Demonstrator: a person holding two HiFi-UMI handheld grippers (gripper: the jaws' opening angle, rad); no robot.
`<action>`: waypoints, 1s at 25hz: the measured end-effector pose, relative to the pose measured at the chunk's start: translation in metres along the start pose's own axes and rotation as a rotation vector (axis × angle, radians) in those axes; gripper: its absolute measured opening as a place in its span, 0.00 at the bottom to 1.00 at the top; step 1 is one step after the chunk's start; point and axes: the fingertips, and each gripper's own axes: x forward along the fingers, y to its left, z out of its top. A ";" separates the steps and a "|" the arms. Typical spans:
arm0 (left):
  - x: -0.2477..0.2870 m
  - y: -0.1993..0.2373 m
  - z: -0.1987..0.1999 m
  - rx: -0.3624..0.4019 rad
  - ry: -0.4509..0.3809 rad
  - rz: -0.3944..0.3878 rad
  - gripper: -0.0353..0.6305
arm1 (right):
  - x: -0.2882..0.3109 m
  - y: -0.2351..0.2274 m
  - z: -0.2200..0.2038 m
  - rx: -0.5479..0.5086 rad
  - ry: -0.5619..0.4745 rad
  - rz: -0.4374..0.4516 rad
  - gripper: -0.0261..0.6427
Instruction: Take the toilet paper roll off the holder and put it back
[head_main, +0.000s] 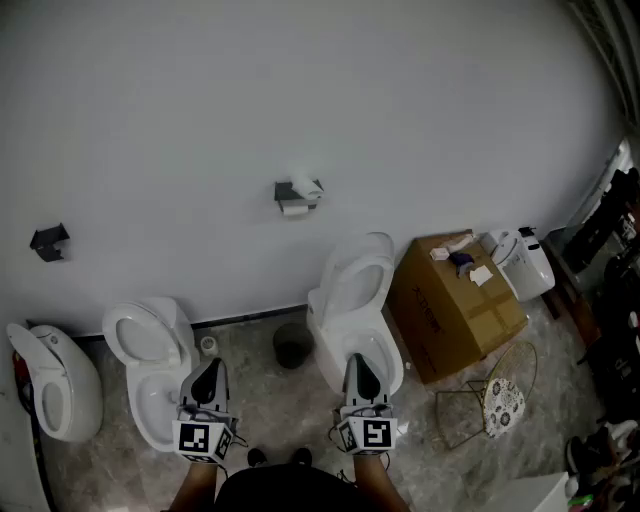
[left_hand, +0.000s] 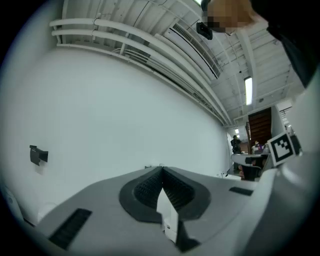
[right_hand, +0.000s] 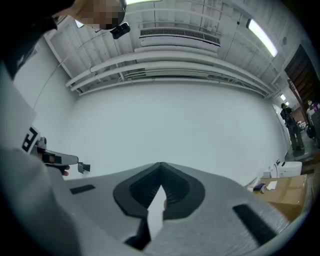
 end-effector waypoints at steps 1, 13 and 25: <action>0.000 0.000 0.000 0.000 0.000 0.000 0.06 | 0.000 0.001 0.000 0.000 0.000 0.002 0.04; -0.001 0.002 -0.004 -0.009 0.003 0.004 0.06 | 0.002 0.005 -0.004 0.002 0.014 0.022 0.04; -0.001 0.001 0.005 -0.013 0.001 0.006 0.06 | -0.001 0.007 -0.003 0.002 0.014 0.025 0.04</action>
